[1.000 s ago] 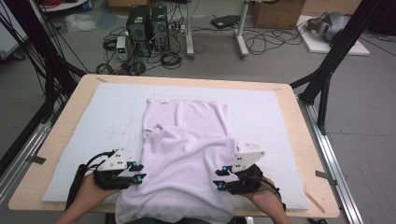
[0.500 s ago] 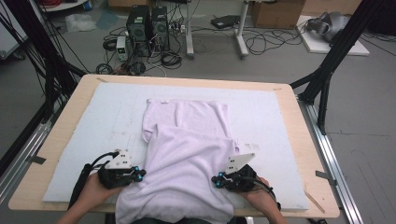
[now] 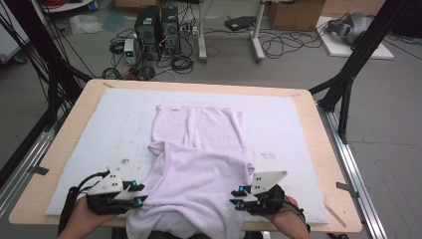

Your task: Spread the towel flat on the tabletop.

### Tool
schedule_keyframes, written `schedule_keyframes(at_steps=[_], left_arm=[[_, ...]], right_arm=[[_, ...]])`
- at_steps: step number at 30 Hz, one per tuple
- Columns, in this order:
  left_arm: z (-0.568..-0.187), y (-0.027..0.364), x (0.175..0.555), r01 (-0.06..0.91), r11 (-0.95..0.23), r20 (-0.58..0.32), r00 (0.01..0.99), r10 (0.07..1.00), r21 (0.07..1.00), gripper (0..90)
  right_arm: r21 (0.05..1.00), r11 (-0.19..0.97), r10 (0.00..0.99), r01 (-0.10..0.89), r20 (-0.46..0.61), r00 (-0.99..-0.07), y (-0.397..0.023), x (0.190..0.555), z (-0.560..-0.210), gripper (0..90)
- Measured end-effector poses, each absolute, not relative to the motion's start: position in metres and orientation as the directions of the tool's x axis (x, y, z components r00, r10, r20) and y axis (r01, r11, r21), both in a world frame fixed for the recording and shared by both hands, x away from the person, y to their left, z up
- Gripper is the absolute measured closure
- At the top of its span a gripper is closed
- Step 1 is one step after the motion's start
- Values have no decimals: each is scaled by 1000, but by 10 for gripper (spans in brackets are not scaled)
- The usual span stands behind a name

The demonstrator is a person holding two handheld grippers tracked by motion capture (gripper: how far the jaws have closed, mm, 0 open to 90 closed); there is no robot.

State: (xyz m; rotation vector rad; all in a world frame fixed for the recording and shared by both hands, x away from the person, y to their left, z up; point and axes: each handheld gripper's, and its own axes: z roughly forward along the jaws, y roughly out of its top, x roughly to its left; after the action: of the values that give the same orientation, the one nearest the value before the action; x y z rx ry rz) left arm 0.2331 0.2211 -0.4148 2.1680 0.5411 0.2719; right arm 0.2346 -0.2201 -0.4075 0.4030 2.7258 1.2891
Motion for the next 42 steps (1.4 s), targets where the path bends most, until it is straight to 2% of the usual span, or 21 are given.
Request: schedule_keyframes(at_steps=[4, 8, 10, 12, 14, 16, 20, 28, 34, 36, 42], left_arm=[[-421, 214, 263, 311, -528, -8, 866, 499, 790, 612], [-430, 200, 283, 336, -561, -23, 871, 491, 757, 612], [-438, 193, 288, 355, -583, -42, 876, 481, 731, 659], [-442, 193, 288, 365, -558, -45, 863, 504, 745, 714], [-443, 195, 286, 363, -557, -38, 860, 509, 747, 851], [-442, 195, 282, 361, -561, -26, 855, 517, 745, 877], [-439, 201, 271, 358, -572, -15, 856, 517, 738, 883], [-430, 233, 231, 364, -533, -21, 839, 543, 764, 884], [-417, 240, 207, 324, -517, -25, 864, 503, 792, 872], [-412, 238, 210, 313, -516, -15, 865, 502, 797, 757], [-413, 224, 246, 324, -492, -5, 839, 544, 808, 635]], right_arm=[[760, 601, 344, 246, 32, -939, -219, 260, -419, 606], [739, 612, 371, 283, 48, -928, -214, 279, -434, 601], [710, 644, 370, 285, 37, -928, -210, 283, -438, 631], [707, 648, 369, 283, 34, -929, -207, 283, -442, 665], [716, 636, 367, 289, 49, -929, -207, 283, -443, 740], [720, 634, 344, 281, 63, -937, -207, 283, -444, 855], [717, 644, 327, 267, 57, -943, -206, 279, -442, 876], [736, 639, 283, 224, 47, -958, -210, 256, -433, 877], [767, 618, 216, 176, 51, -975, -213, 229, -419, 868], [771, 615, 227, 163, 25, -974, -214, 227, -412, 798], [760, 615, 348, 210, -23, -937, -221, 256, -408, 643]])
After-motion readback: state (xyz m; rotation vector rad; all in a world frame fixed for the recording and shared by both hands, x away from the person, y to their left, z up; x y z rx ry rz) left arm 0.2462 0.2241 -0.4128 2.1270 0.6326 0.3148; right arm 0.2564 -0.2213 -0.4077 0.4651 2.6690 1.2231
